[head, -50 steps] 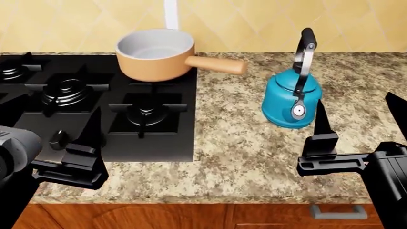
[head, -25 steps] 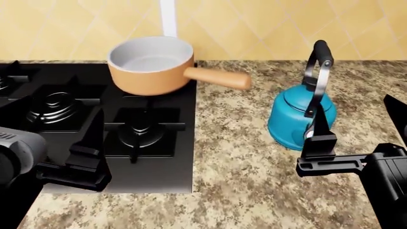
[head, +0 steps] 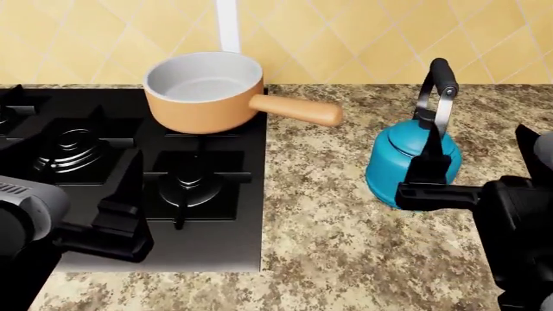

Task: Pick the kettle from the counter and place it on a stove burner. Then turn the burner on.

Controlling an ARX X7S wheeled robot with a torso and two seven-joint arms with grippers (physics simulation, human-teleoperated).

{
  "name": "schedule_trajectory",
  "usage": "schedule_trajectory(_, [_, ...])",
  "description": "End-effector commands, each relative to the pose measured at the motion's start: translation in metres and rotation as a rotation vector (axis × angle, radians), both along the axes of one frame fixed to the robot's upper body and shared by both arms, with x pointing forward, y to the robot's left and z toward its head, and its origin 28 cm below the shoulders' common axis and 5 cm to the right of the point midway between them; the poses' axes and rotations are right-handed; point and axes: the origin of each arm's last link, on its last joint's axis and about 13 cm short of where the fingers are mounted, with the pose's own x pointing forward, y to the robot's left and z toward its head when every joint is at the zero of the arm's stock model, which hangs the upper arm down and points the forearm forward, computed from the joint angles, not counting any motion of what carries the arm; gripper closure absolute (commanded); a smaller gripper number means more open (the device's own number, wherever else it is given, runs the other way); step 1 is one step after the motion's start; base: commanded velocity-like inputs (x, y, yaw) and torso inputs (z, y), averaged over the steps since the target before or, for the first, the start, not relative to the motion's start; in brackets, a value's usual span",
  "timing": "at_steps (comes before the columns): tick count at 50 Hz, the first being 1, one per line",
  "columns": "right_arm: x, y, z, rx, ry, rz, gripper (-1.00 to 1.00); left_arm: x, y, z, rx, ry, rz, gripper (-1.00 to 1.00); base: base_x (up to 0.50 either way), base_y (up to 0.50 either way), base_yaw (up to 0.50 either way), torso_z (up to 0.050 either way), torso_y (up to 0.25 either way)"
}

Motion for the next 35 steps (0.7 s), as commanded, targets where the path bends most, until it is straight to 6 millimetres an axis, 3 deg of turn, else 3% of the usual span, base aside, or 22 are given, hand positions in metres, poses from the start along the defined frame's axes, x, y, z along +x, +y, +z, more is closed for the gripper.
schedule_trajectory(1, [0.021,0.011,0.015,0.072,0.043,-0.023,-1.00,-0.001,0.000,-0.004,0.003,0.012,0.006,-1.00,0.00,0.00,0.00,0.000,0.000])
schedule_trajectory(16, [0.054,0.018,0.028,0.030,0.146,-0.047,-1.00,-0.001,-0.003,-0.007,0.001,0.016,-0.007,-1.00,0.00,0.00,0.00,0.000,0.000])
schedule_trajectory(35, [0.089,0.022,0.017,0.026,0.174,-0.096,-1.00,-0.002,-0.001,-0.009,0.000,0.017,0.001,-1.00,0.00,0.00,0.00,0.000,0.000])
